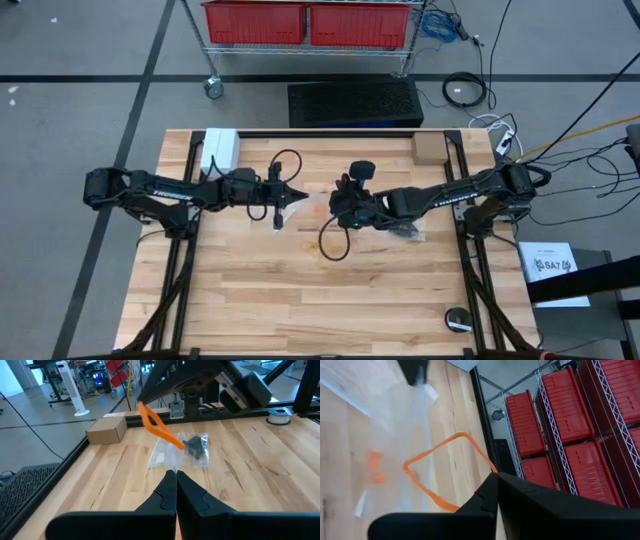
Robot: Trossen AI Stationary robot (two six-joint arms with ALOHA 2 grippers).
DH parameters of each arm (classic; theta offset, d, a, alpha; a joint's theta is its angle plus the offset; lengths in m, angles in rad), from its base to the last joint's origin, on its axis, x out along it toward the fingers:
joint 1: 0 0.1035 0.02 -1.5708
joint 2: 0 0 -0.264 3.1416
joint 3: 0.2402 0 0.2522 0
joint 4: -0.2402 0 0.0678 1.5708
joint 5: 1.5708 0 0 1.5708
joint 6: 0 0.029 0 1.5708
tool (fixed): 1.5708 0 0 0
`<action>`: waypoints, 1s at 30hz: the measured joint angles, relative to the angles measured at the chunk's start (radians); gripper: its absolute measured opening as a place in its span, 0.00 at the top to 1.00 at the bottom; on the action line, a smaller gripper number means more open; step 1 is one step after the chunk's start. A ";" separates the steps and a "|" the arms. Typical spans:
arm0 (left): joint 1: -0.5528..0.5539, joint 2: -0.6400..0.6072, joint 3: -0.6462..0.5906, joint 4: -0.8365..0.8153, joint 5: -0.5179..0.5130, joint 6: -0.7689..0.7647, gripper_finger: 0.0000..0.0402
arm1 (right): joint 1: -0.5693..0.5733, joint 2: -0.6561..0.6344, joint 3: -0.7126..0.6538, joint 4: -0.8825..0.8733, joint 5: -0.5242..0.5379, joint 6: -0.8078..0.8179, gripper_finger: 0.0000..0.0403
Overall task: Sort rubber bands
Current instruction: Put the orange rubber band into the transparent zip bag
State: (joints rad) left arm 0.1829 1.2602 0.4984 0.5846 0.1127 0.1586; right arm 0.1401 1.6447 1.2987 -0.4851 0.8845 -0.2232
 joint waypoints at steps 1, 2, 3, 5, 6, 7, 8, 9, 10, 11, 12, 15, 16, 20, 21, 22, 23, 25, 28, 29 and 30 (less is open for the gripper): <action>0.000 0.000 0.000 0.001 0.000 -0.004 1.00 | 0.003 0.000 0.000 -0.002 0.000 0.001 1.00; 0.000 0.000 0.000 0.002 0.000 -0.013 1.00 | 0.007 0.000 0.000 -0.004 0.000 0.002 1.00; 0.000 0.000 0.000 0.007 0.000 -0.020 1.00 | 0.009 0.000 0.000 -0.005 0.000 0.002 1.00; 0.000 0.000 0.000 0.012 0.000 -0.022 1.00 | 0.016 0.000 0.000 -0.004 0.000 0.006 1.00; 0.000 0.000 0.000 0.012 0.000 -0.022 1.00 | 0.020 0.000 0.000 -0.005 0.000 0.011 1.00; 0.000 0.000 0.000 0.012 0.000 -0.023 1.00 | 0.025 0.000 0.000 -0.005 0.000 0.016 1.00; 0.000 0.000 0.000 0.012 0.000 -0.023 1.00 | 0.030 0.000 0.000 -0.005 0.000 0.021 1.00; 0.000 0.000 0.000 0.012 -0.001 -0.023 1.00 | 0.036 0.000 0.000 -0.005 0.001 0.023 1.00; 0.000 0.000 0.000 0.012 -0.004 -0.023 1.00 | 0.040 0.000 0.000 -0.005 0.002 0.024 1.00; 0.000 0.000 0.000 0.012 -0.006 -0.024 1.00 | 0.041 0.000 0.000 -0.005 0.005 0.024 1.00; 0.000 0.000 0.000 0.011 -0.007 -0.026 1.00 | 0.042 0.000 0.000 -0.005 0.006 0.025 1.00; 0.001 0.000 0.000 0.012 -0.008 -0.047 1.00 | 0.038 0.000 0.000 -0.003 0.065 0.030 1.00; 0.001 0.000 0.000 0.012 -0.009 -0.047 1.00 | 0.036 0.000 0.000 0.001 0.086 0.025 1.00; 0.001 0.000 0.000 0.012 -0.009 -0.048 1.00 | 0.029 0.000 0.000 0.009 0.108 0.012 1.00; 0.001 0.000 0.000 0.012 -0.009 -0.048 1.00 | 0.029 0.000 0.000 0.010 0.108 0.012 1.00; 0.001 0.000 0.000 0.012 -0.010 -0.048 1.00 | 0.029 0.000 0.000 0.010 0.106 0.011 1.00; 0.001 0.000 0.000 0.013 -0.010 -0.049 1.00 | 0.029 0.000 0.000 0.010 0.104 0.012 1.00; 0.001 0.000 0.000 0.017 -0.010 -0.049 1.00 | 0.033 0.000 0.000 0.010 0.103 0.012 1.00; 0.001 0.000 0.000 0.019 -0.011 -0.050 1.00 | 0.039 0.000 0.000 0.010 0.115 0.016 1.00; 0.001 0.000 0.000 0.019 -0.012 -0.057 1.00 | 0.039 0.000 0.000 0.010 0.115 0.018 1.00; 0.001 0.000 0.000 0.021 -0.013 -0.066 1.00 | 0.037 0.000 0.000 0.011 0.116 0.018 1.00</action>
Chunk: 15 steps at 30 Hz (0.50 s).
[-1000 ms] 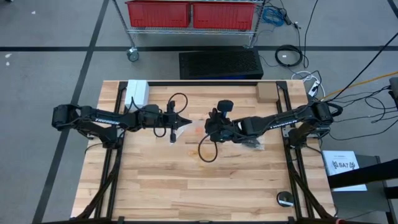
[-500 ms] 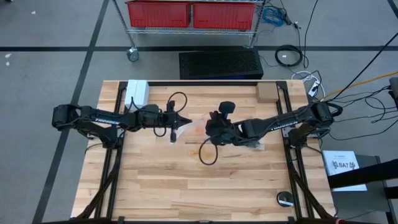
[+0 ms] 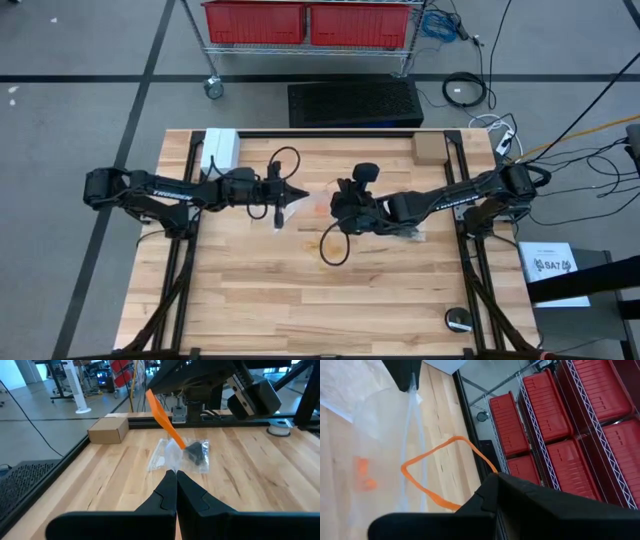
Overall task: Sort rubber bands
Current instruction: Put the orange rubber band into the transparent zip bag
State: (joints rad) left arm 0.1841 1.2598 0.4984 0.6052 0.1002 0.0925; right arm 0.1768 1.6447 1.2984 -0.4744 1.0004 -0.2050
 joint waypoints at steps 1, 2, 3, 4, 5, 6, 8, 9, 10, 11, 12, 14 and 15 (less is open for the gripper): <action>0.000 0.000 0.000 0.003 -0.001 -0.006 1.00 | -0.001 0.000 0.000 0.000 0.000 0.000 1.00; 0.001 0.000 0.000 0.007 -0.002 -0.007 1.00 | -0.003 0.000 0.000 0.000 0.000 -0.001 1.00; 0.001 0.000 0.000 0.009 -0.003 -0.008 1.00 | -0.006 0.000 0.000 0.001 0.000 -0.001 1.00; 0.001 0.000 0.000 0.009 -0.003 -0.008 1.00 | -0.007 0.000 0.000 0.001 0.002 -0.001 1.00; 0.001 0.000 0.000 0.009 -0.003 -0.008 1.00 | -0.008 0.000 0.000 0.002 0.007 -0.001 1.00; 0.000 0.000 0.000 0.008 -0.003 -0.008 1.00 | -0.008 0.000 0.000 0.005 0.020 -0.001 1.00; 0.001 0.000 0.000 0.008 -0.003 -0.008 1.00 | -0.008 0.000 0.000 0.009 0.040 -0.007 1.00; 0.000 0.000 0.000 0.008 -0.003 -0.008 1.00 | -0.010 0.000 0.000 0.013 0.041 -0.012 1.00; 0.000 0.000 0.000 0.008 -0.003 -0.008 1.00 | -0.010 0.000 0.000 0.016 0.041 -0.014 1.00; 0.001 0.000 0.000 0.007 -0.003 -0.008 1.00 | -0.010 0.000 0.000 0.018 0.040 -0.014 1.00; 0.001 0.000 0.000 0.008 -0.003 -0.008 1.00 | -0.010 0.000 0.000 0.019 0.038 -0.014 1.00; 0.003 0.000 0.000 0.007 -0.003 -0.009 1.00 | -0.010 0.000 0.000 0.023 0.019 -0.014 1.00; 0.005 0.000 0.000 0.007 -0.003 -0.010 1.00 | -0.009 0.000 0.000 0.024 0.014 -0.012 1.00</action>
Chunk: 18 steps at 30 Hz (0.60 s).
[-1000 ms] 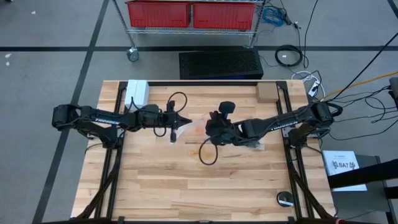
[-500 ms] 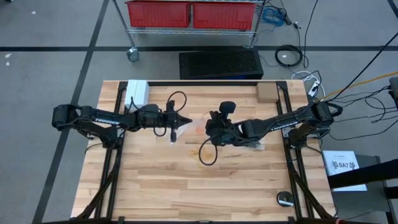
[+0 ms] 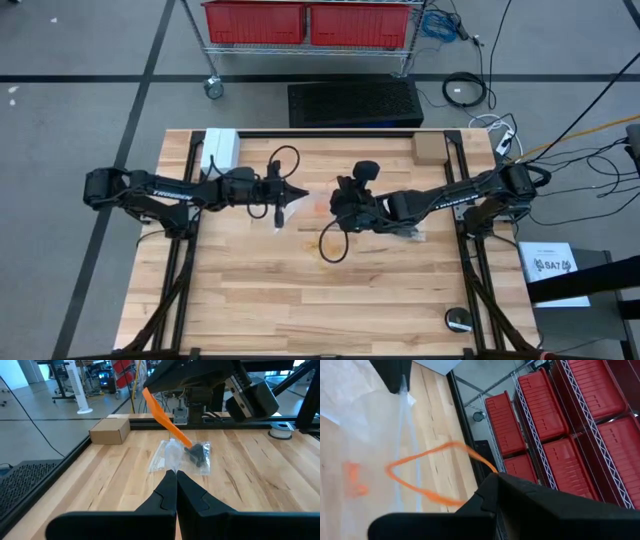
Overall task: Sort rubber bands
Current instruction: Put the orange rubber band into the transparent zip bag
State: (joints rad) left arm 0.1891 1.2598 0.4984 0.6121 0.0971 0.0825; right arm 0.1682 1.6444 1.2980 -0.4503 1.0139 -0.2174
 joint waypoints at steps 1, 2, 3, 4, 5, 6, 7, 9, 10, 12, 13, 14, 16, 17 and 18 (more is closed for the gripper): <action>0.004 0.000 0.000 0.000 0.000 -0.007 1.00 | 0.003 0.000 0.000 0.000 0.000 0.003 1.00; 0.007 0.000 0.000 0.000 0.000 -0.017 1.00 | 0.003 0.000 0.000 0.000 -0.001 0.004 1.00; 0.010 0.000 0.000 0.000 0.000 -0.023 1.00 | 0.004 0.004 0.000 0.002 0.001 0.004 1.00; 0.013 0.000 0.000 0.000 0.000 -0.025 1.00 | 0.004 0.005 0.000 0.002 0.001 0.004 1.00; 0.014 0.000 0.000 -0.001 0.000 -0.025 1.00 | 0.004 0.008 0.000 -0.001 0.001 0.004 1.00; 0.014 0.000 0.000 0.000 0.000 -0.025 1.00 | 0.004 0.011 -0.001 -0.002 0.000 0.004 1.00; 0.014 0.000 0.000 0.000 0.000 -0.025 1.00 | 0.002 0.014 -0.001 0.002 0.003 0.004 1.00; 0.014 0.000 0.000 -0.001 0.007 -0.025 1.00 | -0.005 0.018 -0.001 0.003 0.005 0.000 1.00; 0.013 0.000 0.000 -0.001 0.008 -0.025 1.00 | -0.008 0.018 -0.001 0.004 0.005 -0.001 1.00; 0.014 0.000 0.000 -0.002 0.008 -0.025 1.00 | -0.014 0.018 -0.001 0.015 0.008 -0.001 1.00; 0.014 0.000 0.000 -0.005 0.008 -0.025 1.00 | -0.018 0.017 -0.001 0.021 0.009 -0.001 1.00; 0.014 0.000 0.000 -0.005 0.009 -0.025 1.00 | -0.020 0.015 -0.001 0.024 0.008 -0.001 1.00; 0.014 0.000 0.000 -0.006 0.009 -0.025 1.00 | -0.021 0.012 -0.001 0.032 0.010 -0.004 1.00; 0.014 0.000 0.000 -0.009 0.009 -0.025 1.00 | -0.021 0.011 -0.001 0.033 0.015 -0.006 1.00; 0.014 0.000 0.000 -0.010 0.010 -0.025 1.00 | -0.023 0.011 -0.001 0.032 0.016 -0.008 1.00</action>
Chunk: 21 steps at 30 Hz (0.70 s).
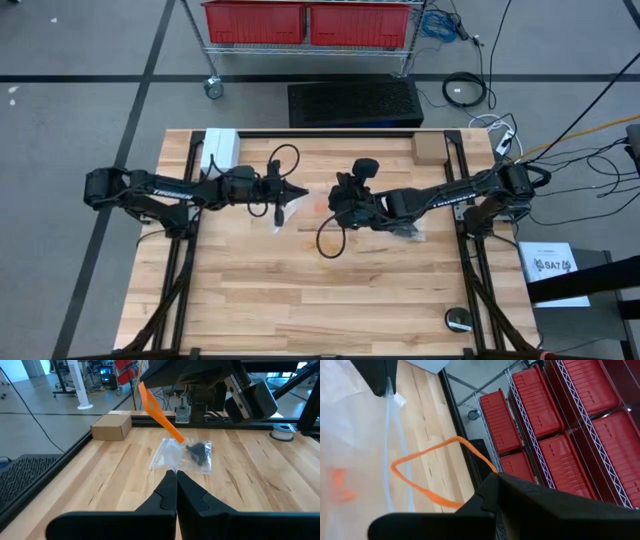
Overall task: Sort rubber bands
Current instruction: Put the orange rubber band into the transparent zip bag
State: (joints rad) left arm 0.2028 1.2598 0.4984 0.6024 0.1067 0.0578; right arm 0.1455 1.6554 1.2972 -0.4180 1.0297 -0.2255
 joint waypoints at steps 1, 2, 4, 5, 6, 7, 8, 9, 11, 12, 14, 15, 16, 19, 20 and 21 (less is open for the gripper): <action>0.000 0.000 0.000 0.000 0.000 0.000 1.00 | 0.000 0.000 0.000 -0.001 0.000 -0.001 1.00; 0.000 0.000 0.000 0.000 0.001 0.000 1.00 | 0.000 0.000 0.000 -0.002 -0.001 -0.001 1.00; 0.000 0.000 0.000 0.000 0.001 0.000 1.00 | 0.000 0.000 0.000 -0.004 0.000 -0.001 1.00; 0.000 0.000 0.000 0.000 0.001 0.000 1.00 | 0.000 0.000 0.000 -0.008 -0.001 0.000 1.00; 0.000 0.000 0.000 0.000 0.001 0.000 1.00 | 0.000 0.000 0.000 -0.015 -0.001 0.001 1.00; 0.000 0.000 0.000 0.000 0.001 0.000 1.00 | -0.001 0.000 0.000 -0.018 -0.001 0.001 1.00; 0.000 0.000 0.000 0.001 0.001 0.000 1.00 | -0.002 0.000 0.000 -0.020 -0.001 0.002 1.00; 0.000 0.000 0.000 0.001 0.001 0.000 1.00 | -0.002 0.000 0.000 -0.020 -0.001 0.003 1.00; 0.000 0.000 0.000 0.001 0.001 0.000 1.00 | -0.003 0.000 0.000 -0.020 -0.001 0.003 1.00; 0.000 0.000 0.000 0.002 0.002 0.000 1.00 | -0.003 0.000 0.000 -0.020 -0.001 0.003 1.00; 0.000 0.000 0.000 0.002 0.002 0.000 1.00 | -0.007 0.000 0.000 -0.024 -0.001 0.003 1.00; 0.000 0.000 0.000 0.003 0.002 0.000 1.00 | -0.009 0.000 0.000 -0.029 -0.002 0.004 1.00; 0.000 0.000 0.000 0.006 0.002 0.000 1.00 | -0.013 0.000 0.000 -0.034 -0.003 0.006 1.00; 0.000 0.000 0.000 0.011 0.002 0.000 1.00 | -0.020 0.000 0.000 -0.037 -0.009 0.007 1.00; 0.000 0.000 0.000 0.010 0.002 0.000 1.00 | -0.022 0.000 0.000 -0.037 -0.010 0.007 1.00; 0.000 0.000 0.000 0.010 0.002 0.000 1.00 | -0.022 0.000 0.000 -0.037 -0.011 0.007 1.00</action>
State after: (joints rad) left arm 0.2028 1.2598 0.4984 0.6128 0.1089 0.0573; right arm 0.1234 1.6554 1.2976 -0.4549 1.0183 -0.2184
